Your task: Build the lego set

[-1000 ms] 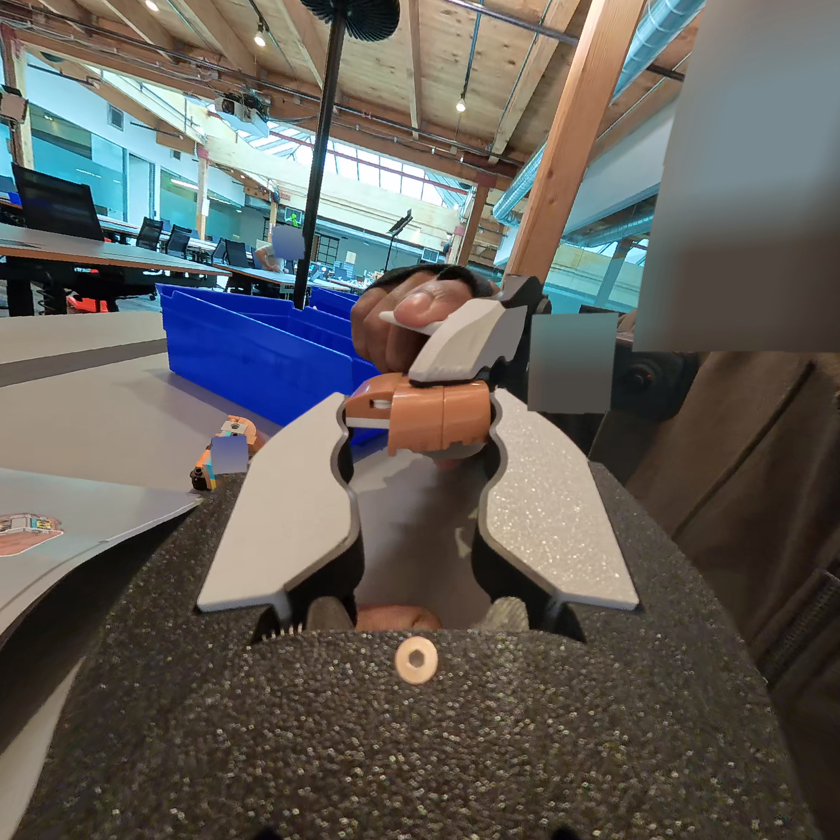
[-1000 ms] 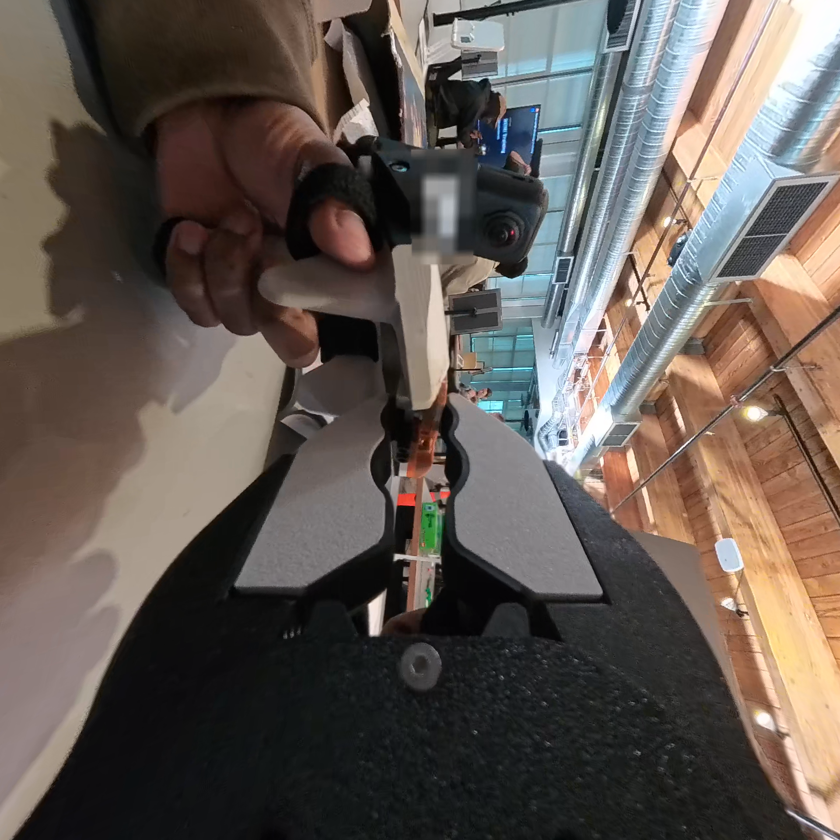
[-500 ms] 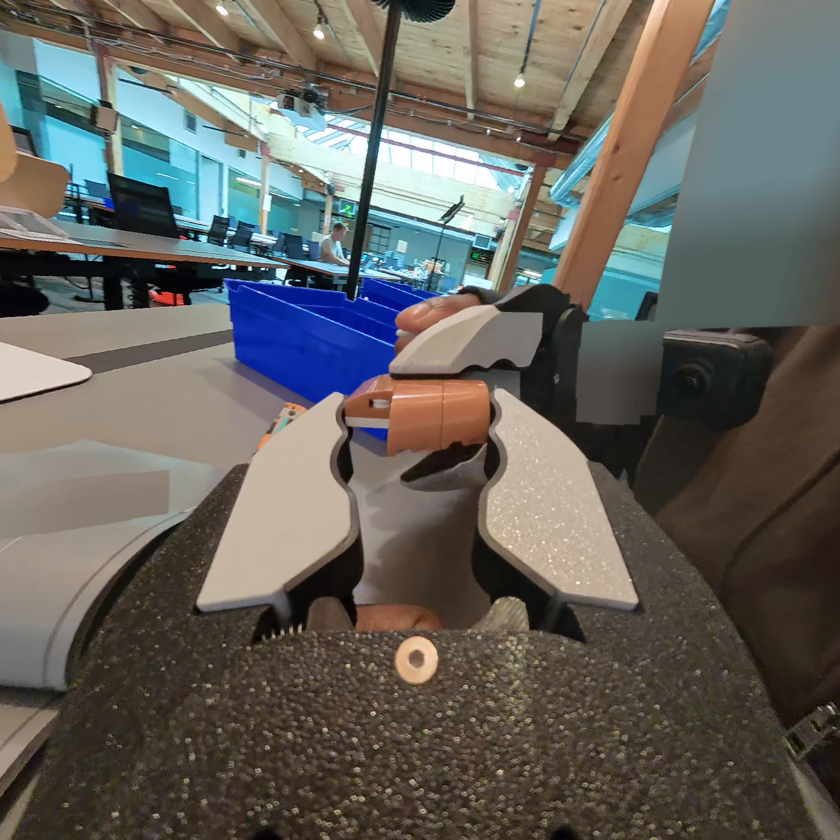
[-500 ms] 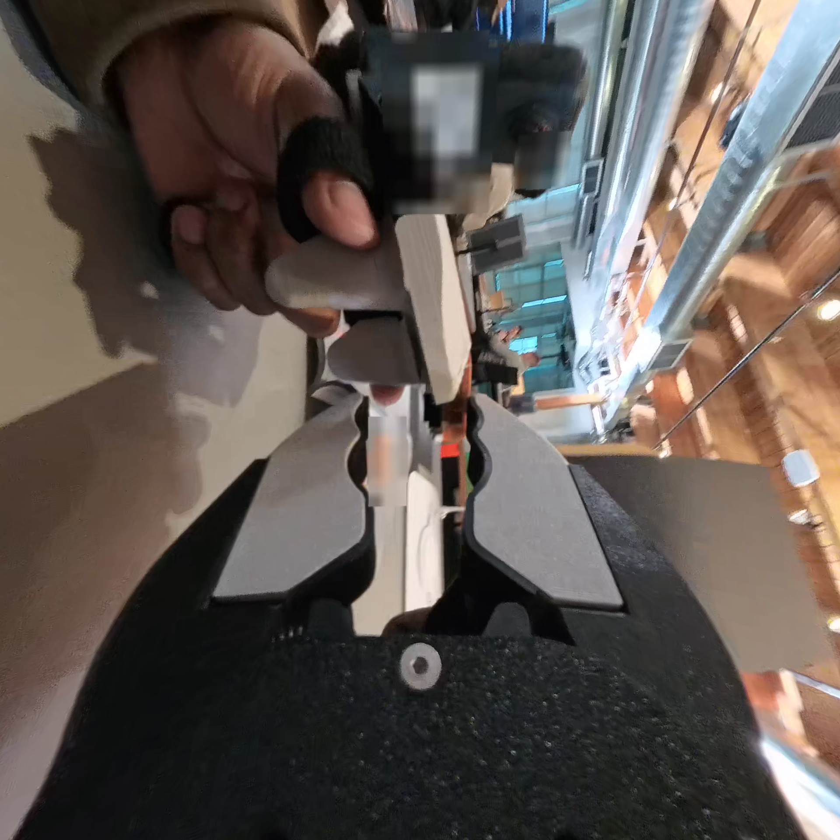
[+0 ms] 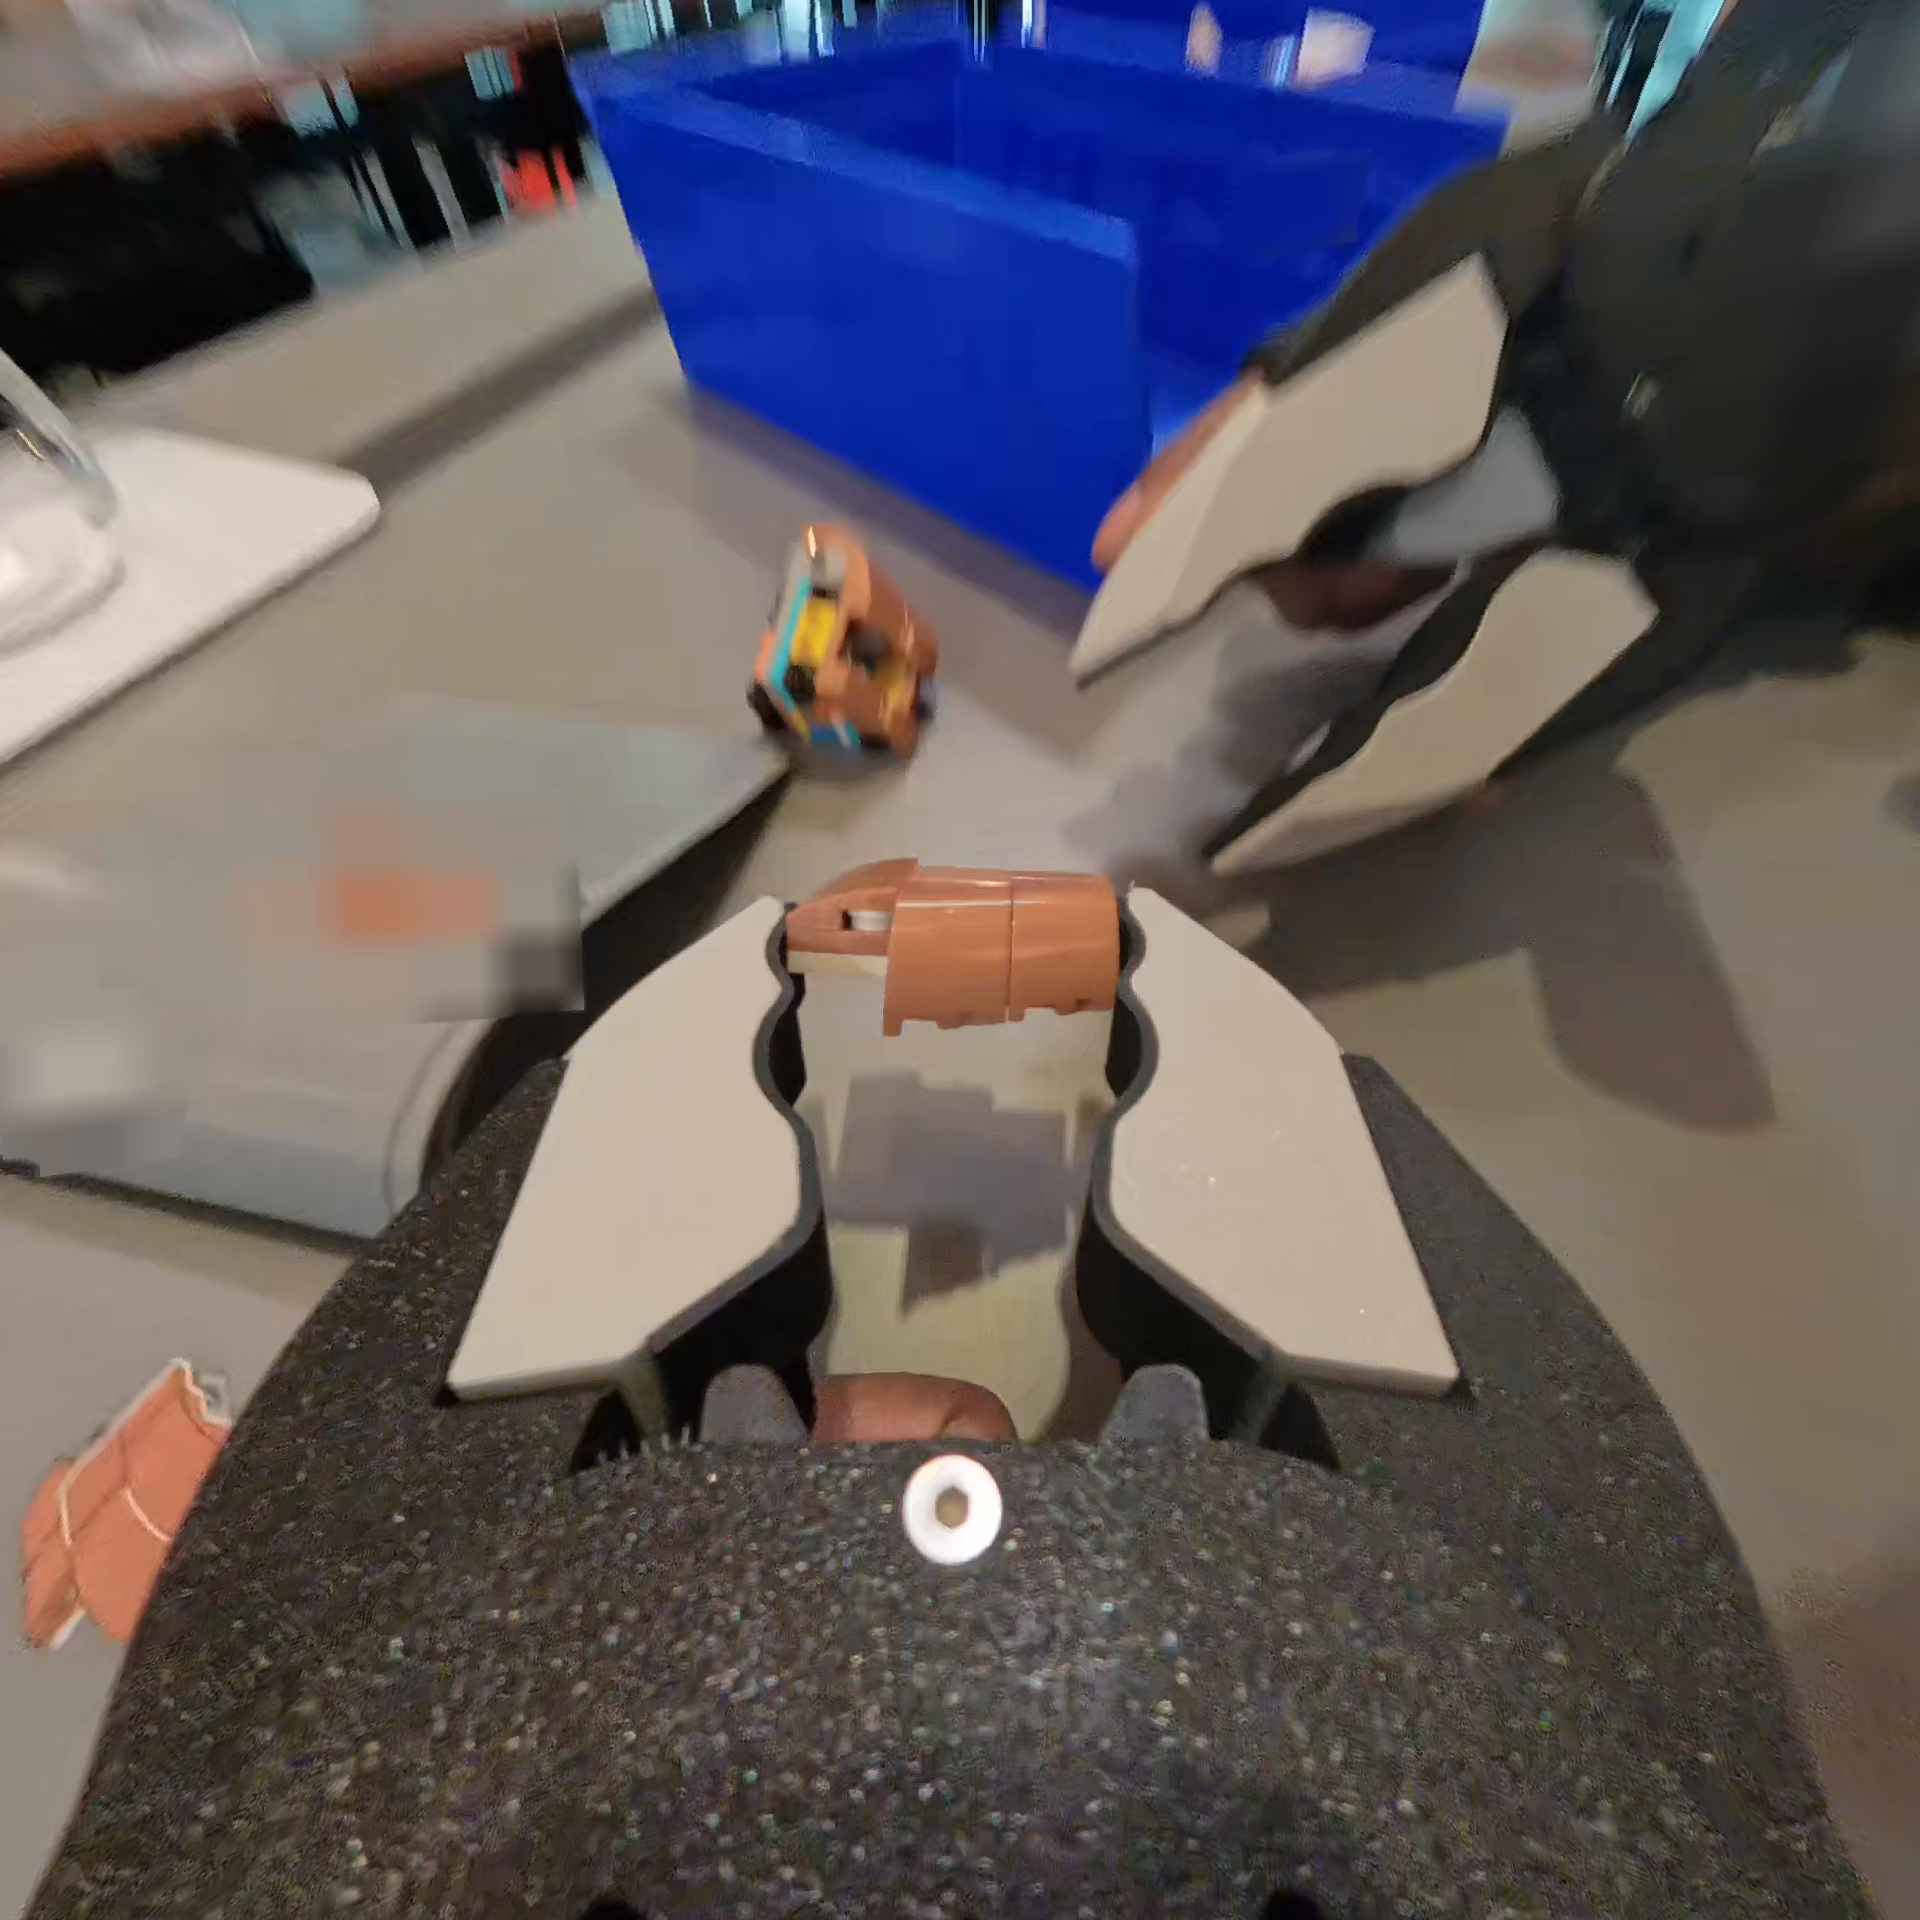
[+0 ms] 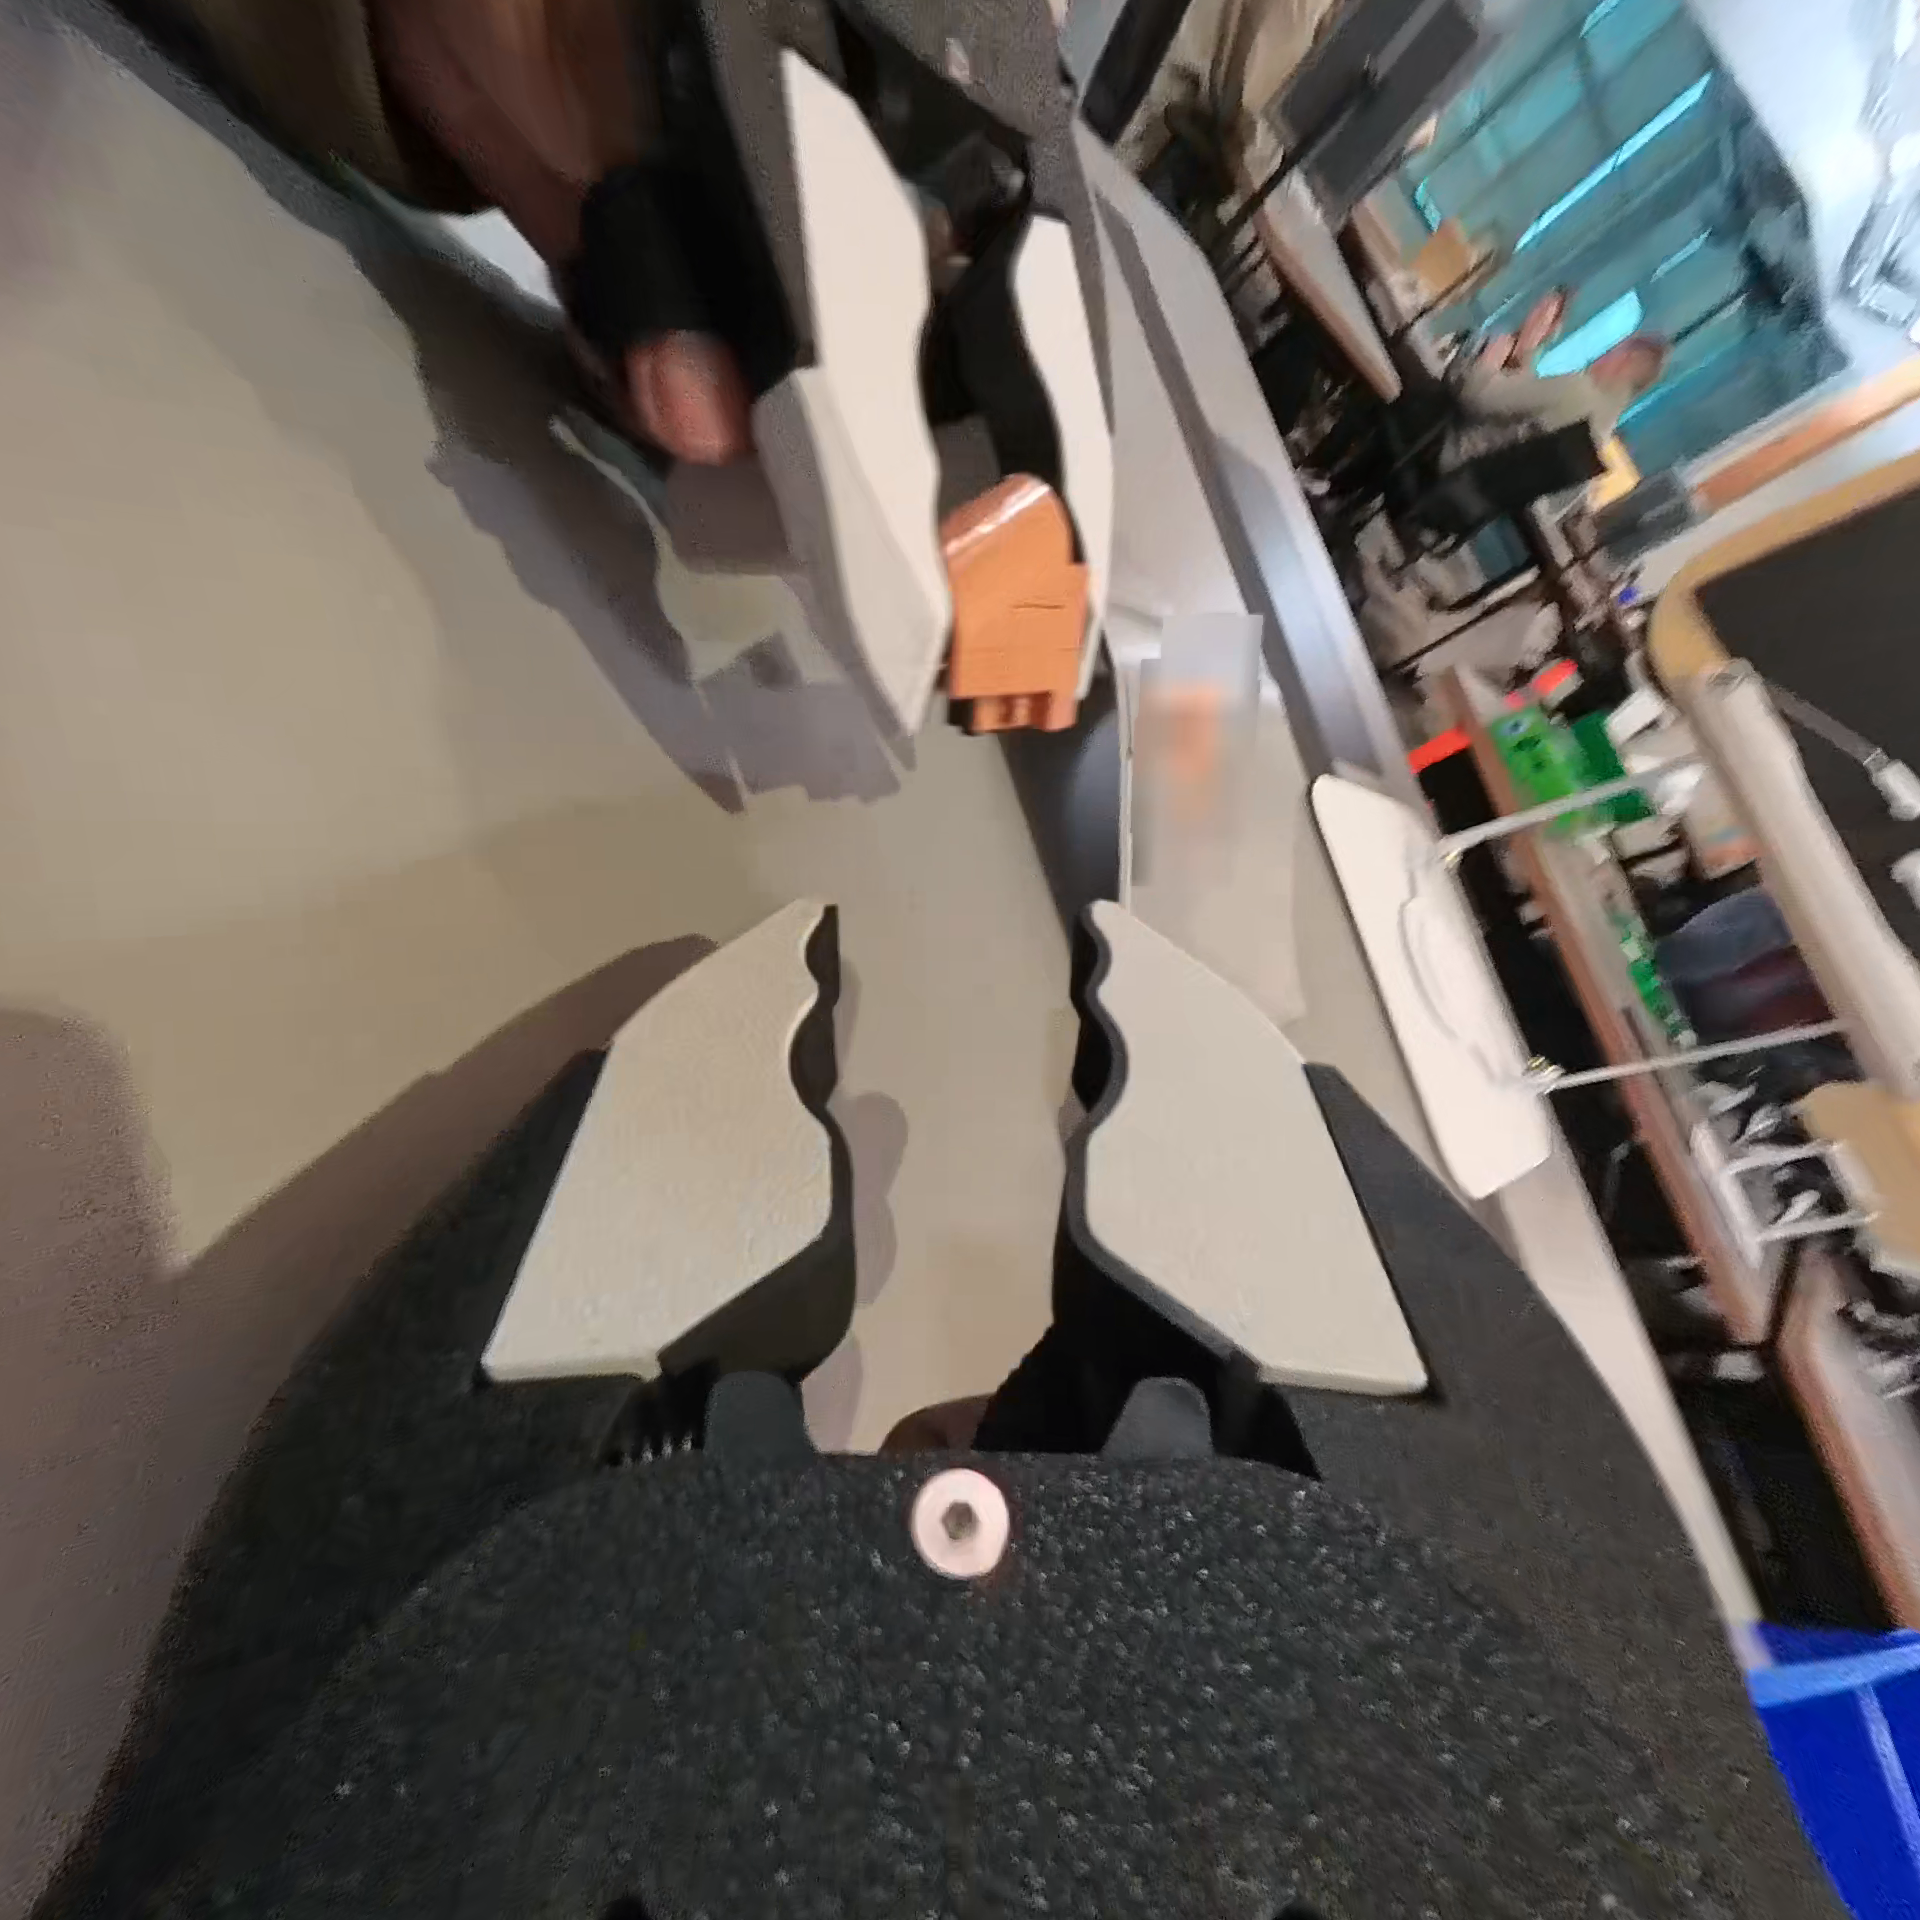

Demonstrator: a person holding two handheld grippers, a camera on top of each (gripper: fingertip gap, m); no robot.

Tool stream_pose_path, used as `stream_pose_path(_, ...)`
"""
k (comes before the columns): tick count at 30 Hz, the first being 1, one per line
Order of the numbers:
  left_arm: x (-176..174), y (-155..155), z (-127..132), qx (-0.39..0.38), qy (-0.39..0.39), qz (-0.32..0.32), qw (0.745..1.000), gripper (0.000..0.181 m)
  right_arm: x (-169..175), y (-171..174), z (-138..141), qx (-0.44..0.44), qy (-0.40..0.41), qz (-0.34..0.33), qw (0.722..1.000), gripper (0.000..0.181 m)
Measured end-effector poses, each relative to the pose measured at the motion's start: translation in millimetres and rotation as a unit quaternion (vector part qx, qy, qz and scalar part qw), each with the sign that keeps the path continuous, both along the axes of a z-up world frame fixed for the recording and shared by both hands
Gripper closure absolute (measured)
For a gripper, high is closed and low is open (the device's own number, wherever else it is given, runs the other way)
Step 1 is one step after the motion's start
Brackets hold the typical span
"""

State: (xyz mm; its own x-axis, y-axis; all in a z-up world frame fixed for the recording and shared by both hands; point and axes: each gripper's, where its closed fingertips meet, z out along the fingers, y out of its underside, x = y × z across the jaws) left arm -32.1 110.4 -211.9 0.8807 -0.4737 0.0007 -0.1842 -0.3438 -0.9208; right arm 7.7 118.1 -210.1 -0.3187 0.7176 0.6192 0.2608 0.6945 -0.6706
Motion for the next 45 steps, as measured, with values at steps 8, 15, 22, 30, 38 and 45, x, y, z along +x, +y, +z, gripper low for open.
stream_pose_path(8,3,-19,-46,-0.163,0.060,-0.025,0.985,0.124,5,24,-14,-0.067,-0.046,-0.064,0.995,0.143)
stream_pose_path(15,1,-28,-50,-0.171,0.080,-0.047,0.981,0.124,6,41,-29,-0.063,-0.077,-0.108,0.989,0.143)
stream_pose_path(22,3,-36,-50,-0.173,0.077,-0.074,0.979,0.118,6,51,-32,-0.075,-0.080,-0.132,0.985,0.142)
stream_pose_path(30,-7,-36,-31,-0.147,0.026,-0.078,0.986,0.107,6,75,-29,-0.081,-0.063,-0.174,0.979,0.139)
stream_pose_path(38,-2,-39,-40,-0.141,0.078,-0.098,0.982,0.105,0,94,-21,-0.149,-0.044,-0.224,0.962,0.113)
stream_pose_path(45,0,-36,-47,-0.147,0.089,-0.095,0.981,0.106,-9,114,-8,-0.146,-0.096,-0.248,0.953,0.106)
